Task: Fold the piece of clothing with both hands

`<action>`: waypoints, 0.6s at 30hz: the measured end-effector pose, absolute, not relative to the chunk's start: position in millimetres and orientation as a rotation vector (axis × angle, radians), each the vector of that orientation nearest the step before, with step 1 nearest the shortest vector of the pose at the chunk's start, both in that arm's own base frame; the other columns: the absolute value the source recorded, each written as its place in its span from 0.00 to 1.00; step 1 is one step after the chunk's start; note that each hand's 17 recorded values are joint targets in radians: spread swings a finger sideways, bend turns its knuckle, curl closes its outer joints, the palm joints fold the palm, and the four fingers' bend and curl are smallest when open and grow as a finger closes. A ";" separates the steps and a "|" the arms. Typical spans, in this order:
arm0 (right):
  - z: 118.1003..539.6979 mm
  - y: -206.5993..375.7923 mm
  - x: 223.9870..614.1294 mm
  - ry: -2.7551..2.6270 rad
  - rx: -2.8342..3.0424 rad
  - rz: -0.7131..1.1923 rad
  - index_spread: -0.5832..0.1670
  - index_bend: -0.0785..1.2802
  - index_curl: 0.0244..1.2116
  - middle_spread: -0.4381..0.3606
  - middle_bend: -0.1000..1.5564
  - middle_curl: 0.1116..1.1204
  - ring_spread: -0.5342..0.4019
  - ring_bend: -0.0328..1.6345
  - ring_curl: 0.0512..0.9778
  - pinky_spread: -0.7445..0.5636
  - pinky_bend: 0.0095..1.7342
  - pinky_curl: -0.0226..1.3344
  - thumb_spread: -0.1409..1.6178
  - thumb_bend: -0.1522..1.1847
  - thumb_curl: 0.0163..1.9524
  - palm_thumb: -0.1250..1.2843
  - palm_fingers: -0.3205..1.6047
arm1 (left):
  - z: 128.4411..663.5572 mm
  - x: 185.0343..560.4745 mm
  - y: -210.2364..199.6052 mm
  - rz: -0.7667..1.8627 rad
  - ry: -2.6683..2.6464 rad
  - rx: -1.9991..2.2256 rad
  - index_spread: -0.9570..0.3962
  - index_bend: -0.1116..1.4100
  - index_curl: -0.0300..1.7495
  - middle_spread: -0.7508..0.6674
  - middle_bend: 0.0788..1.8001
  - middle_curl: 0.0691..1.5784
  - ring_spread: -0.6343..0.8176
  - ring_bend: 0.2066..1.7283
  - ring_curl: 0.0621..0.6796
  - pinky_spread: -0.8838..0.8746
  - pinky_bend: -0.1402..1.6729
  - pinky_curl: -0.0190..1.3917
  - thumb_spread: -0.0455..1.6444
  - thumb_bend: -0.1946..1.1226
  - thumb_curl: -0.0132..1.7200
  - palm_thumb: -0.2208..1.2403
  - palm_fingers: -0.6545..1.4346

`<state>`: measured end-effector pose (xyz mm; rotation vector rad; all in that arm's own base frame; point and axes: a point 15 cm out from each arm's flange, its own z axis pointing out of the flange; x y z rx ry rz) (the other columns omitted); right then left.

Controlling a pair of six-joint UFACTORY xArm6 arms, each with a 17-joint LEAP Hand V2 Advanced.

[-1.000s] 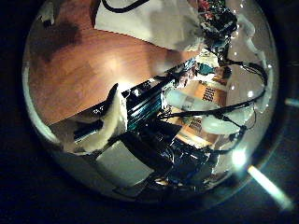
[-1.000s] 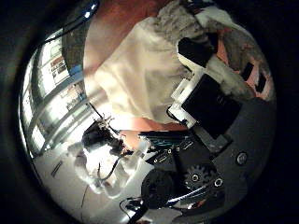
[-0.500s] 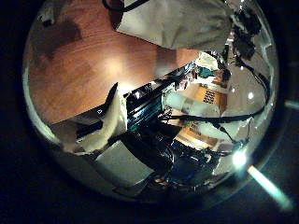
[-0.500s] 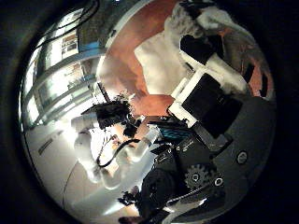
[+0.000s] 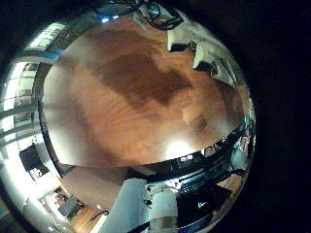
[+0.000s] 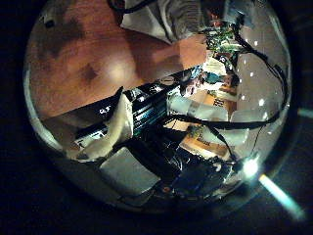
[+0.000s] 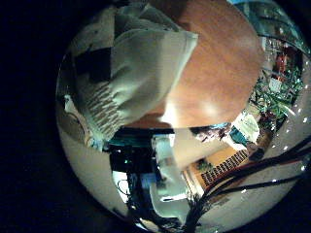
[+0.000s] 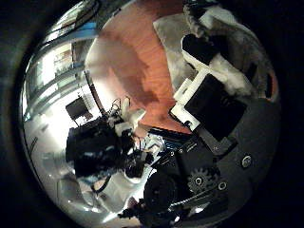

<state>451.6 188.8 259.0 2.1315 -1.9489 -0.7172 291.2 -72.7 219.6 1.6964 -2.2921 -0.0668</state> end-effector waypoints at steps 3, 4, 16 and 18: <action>256.0 198.6 452.6 -1.916 2.189 -0.808 0.23 0.37 0.78 0.30 0.69 0.61 0.32 0.85 0.61 0.24 0.67 0.58 0.71 0.10 0.37 0.70 0.61 | 223.5 285.7 -63.8 -0.054 -2.275 1.728 0.68 0.20 0.24 0.64 0.06 0.17 0.54 0.36 0.26 0.61 0.32 0.28 0.72 0.13 0.22 0.49 0.41; 256.2 200.6 453.0 -1.899 2.217 -0.834 0.24 0.29 0.75 0.30 0.66 0.59 0.30 0.84 0.59 0.23 0.67 0.57 0.71 0.10 0.37 0.69 0.54 | 223.9 282.7 -62.7 -0.054 -2.273 1.732 0.68 0.19 0.24 0.64 0.06 0.17 0.54 0.36 0.26 0.61 0.31 0.28 0.72 0.13 0.22 0.49 0.41; 302.7 204.8 459.8 -1.820 2.499 -1.080 0.24 0.22 0.57 0.40 0.43 0.46 0.42 0.69 0.45 0.54 0.61 0.52 0.72 0.10 0.33 0.74 0.25 | 232.8 283.3 -58.3 -0.020 -2.267 1.763 0.66 0.20 0.24 0.61 0.06 0.17 0.51 0.36 0.26 0.59 0.32 0.28 0.72 0.13 0.22 0.49 0.42; 318.8 196.2 458.5 -1.833 2.534 -1.056 0.24 0.22 0.55 0.41 0.42 0.44 0.45 0.68 0.43 0.61 0.58 0.51 0.72 0.11 0.32 0.75 0.26 | 235.4 284.3 -58.6 -0.015 -2.270 1.766 0.66 0.20 0.24 0.61 0.06 0.17 0.51 0.36 0.26 0.59 0.32 0.28 0.72 0.13 0.22 0.49 0.43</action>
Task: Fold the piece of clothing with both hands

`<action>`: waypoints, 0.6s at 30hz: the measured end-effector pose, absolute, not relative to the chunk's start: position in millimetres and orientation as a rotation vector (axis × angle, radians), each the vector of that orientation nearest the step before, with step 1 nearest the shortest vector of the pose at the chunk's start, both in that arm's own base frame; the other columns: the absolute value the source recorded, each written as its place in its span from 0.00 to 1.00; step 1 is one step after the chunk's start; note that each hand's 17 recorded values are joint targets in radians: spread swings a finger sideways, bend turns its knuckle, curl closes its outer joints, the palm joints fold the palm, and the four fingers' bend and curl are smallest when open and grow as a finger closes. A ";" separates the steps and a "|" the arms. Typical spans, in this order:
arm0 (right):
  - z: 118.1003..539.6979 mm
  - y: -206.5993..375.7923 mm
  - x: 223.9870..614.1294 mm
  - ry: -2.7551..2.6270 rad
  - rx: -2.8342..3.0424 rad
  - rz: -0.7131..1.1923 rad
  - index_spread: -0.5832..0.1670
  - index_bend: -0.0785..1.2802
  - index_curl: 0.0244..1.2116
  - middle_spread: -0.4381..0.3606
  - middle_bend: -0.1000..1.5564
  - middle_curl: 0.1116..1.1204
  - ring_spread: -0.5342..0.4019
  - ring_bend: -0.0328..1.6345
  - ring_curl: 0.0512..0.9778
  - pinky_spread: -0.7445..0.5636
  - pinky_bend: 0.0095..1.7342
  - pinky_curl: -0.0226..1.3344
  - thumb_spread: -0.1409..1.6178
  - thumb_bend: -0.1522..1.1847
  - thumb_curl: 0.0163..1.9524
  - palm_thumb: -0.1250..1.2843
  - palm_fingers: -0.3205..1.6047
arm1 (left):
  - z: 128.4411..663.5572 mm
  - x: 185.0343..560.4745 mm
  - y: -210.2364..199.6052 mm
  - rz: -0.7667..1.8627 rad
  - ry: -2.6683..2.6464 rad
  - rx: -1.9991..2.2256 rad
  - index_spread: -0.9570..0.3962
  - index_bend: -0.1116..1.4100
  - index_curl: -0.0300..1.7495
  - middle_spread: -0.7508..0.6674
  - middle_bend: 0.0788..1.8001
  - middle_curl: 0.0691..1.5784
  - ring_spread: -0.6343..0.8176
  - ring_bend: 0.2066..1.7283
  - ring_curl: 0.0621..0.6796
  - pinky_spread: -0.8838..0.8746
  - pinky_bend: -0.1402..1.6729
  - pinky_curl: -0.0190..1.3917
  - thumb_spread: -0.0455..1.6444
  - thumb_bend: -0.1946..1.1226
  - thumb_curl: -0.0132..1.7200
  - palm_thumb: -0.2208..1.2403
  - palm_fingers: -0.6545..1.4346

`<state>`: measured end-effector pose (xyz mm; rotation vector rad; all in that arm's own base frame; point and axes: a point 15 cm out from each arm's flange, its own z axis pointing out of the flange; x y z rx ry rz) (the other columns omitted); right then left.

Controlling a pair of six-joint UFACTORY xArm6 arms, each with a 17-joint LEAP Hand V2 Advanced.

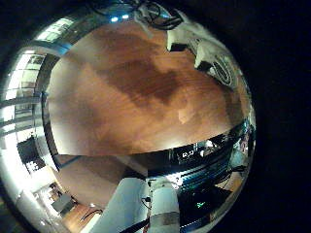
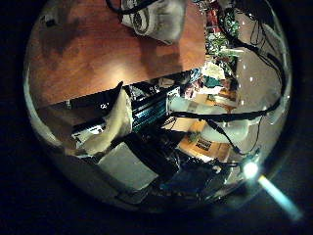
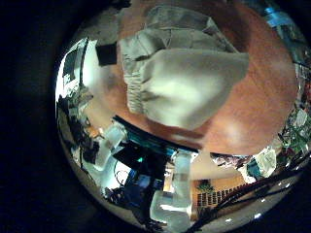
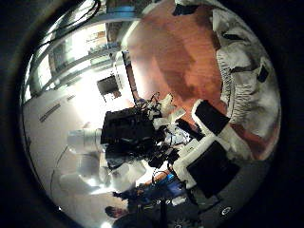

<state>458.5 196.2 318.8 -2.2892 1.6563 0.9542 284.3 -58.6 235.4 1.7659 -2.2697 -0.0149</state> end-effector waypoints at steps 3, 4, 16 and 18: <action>343.1 177.9 449.2 1.657 -2.271 0.925 0.27 0.22 0.52 0.43 0.40 0.42 0.48 0.67 0.41 0.69 0.57 0.49 0.72 0.10 0.32 0.75 0.28 | 241.5 288.1 -62.3 -0.003 -2.278 1.770 0.66 0.20 0.25 0.61 0.06 0.17 0.50 0.36 0.26 0.59 0.32 0.28 0.72 0.13 0.22 0.49 0.43; 351.0 173.2 445.0 1.658 -2.271 0.914 0.28 0.21 0.51 0.44 0.39 0.41 0.48 0.68 0.41 0.70 0.57 0.48 0.72 0.10 0.32 0.75 0.29 | 243.8 289.6 -64.8 0.001 -2.284 1.770 0.66 0.20 0.25 0.61 0.06 0.17 0.50 0.36 0.26 0.58 0.32 0.27 0.72 0.13 0.22 0.49 0.43; 379.6 73.6 378.6 1.854 -2.440 0.625 0.36 0.23 0.45 0.51 0.32 0.34 0.58 0.57 0.34 0.86 0.49 0.42 0.74 0.09 0.27 0.63 0.23 | 289.0 324.6 -87.0 -0.046 -2.277 1.818 0.64 0.20 0.26 0.60 0.06 0.17 0.48 0.36 0.25 0.56 0.32 0.27 0.72 0.13 0.22 0.49 0.45; 378.6 51.4 364.8 1.904 -2.488 0.550 0.36 0.24 0.44 0.53 0.30 0.32 0.61 0.54 0.31 0.88 0.47 0.40 0.75 0.09 0.26 0.60 0.22 | 292.0 323.7 -85.5 -0.076 -2.262 1.817 0.64 0.20 0.26 0.60 0.06 0.17 0.48 0.36 0.25 0.56 0.32 0.27 0.72 0.13 0.22 0.49 0.45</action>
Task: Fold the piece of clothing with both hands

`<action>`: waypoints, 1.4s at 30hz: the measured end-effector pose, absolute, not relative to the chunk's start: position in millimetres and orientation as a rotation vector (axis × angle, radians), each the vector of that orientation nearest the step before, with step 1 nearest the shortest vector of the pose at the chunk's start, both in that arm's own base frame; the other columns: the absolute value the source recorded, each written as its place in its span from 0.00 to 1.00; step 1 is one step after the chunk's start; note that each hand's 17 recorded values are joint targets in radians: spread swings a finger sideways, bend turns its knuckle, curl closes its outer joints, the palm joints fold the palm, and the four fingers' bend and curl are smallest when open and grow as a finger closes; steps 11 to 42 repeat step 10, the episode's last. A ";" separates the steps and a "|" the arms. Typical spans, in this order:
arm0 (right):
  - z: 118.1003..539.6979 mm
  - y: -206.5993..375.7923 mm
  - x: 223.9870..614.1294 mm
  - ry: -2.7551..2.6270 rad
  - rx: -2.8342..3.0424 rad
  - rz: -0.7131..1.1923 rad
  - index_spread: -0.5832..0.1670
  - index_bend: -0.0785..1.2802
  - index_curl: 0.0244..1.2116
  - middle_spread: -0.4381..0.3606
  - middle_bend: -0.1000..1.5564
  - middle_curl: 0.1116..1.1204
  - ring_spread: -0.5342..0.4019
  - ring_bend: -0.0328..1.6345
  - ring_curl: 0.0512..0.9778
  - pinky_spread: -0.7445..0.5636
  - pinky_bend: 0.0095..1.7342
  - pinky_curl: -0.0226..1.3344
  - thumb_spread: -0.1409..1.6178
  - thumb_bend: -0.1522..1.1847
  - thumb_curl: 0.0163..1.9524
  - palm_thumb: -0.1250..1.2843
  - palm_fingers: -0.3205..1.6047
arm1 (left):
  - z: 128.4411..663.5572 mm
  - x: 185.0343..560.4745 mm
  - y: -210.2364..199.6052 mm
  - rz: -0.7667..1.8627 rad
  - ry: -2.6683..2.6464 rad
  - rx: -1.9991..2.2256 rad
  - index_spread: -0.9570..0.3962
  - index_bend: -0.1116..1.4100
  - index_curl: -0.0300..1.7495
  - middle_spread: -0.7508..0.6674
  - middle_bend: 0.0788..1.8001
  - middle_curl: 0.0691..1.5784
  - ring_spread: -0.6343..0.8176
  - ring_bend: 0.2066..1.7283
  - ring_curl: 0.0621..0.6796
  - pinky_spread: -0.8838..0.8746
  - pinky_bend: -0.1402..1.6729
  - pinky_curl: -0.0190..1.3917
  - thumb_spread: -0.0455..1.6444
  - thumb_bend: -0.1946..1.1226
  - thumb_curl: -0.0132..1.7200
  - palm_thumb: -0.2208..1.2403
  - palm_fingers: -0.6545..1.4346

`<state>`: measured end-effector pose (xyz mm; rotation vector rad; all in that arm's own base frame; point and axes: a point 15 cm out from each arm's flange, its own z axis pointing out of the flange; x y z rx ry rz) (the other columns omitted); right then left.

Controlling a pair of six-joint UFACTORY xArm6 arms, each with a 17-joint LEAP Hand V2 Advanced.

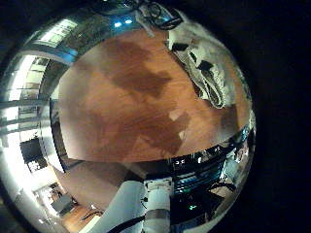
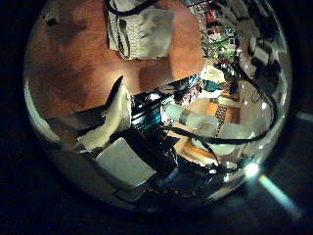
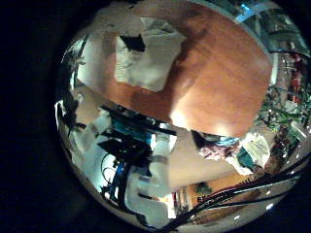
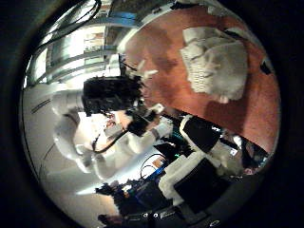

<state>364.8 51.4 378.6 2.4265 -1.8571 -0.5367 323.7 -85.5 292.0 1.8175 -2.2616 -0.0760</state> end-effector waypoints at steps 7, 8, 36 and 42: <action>359.9 7.0 328.6 -1.855 2.342 -0.401 0.36 0.22 0.40 0.56 0.26 0.29 0.68 0.47 0.26 0.90 0.44 0.36 0.76 0.10 0.24 0.55 0.23 | 301.1 306.4 -68.8 -0.128 -2.234 1.826 0.65 0.20 0.26 0.61 0.06 0.17 0.49 0.36 0.25 0.57 0.32 0.27 0.72 0.13 0.22 0.48 0.44; 354.6 1.5 324.1 -1.865 2.329 -0.409 0.35 0.22 0.39 0.56 0.25 0.28 0.69 0.47 0.26 0.91 0.43 0.35 0.76 0.10 0.23 0.55 0.23 | 299.9 302.9 -67.5 -0.135 -2.234 1.823 0.65 0.20 0.26 0.61 0.06 0.17 0.49 0.36 0.25 0.57 0.32 0.27 0.72 0.13 0.22 0.48 0.44; 343.9 -8.2 314.9 -1.884 2.295 -0.432 0.35 0.22 0.39 0.55 0.24 0.27 0.70 0.45 0.25 0.91 0.42 0.34 0.77 0.10 0.23 0.54 0.24 | 301.3 297.6 -66.5 -0.133 -2.243 1.820 0.65 0.20 0.26 0.61 0.06 0.17 0.49 0.36 0.25 0.57 0.32 0.27 0.72 0.13 0.22 0.48 0.44; 343.9 -8.2 314.9 -1.884 2.295 -0.432 0.35 0.22 0.39 0.55 0.24 0.27 0.70 0.45 0.25 0.91 0.42 0.34 0.77 0.10 0.23 0.54 0.24 | 301.3 297.6 -66.5 -0.133 -2.243 1.820 0.65 0.20 0.26 0.61 0.06 0.17 0.49 0.36 0.25 0.57 0.32 0.27 0.72 0.13 0.22 0.48 0.44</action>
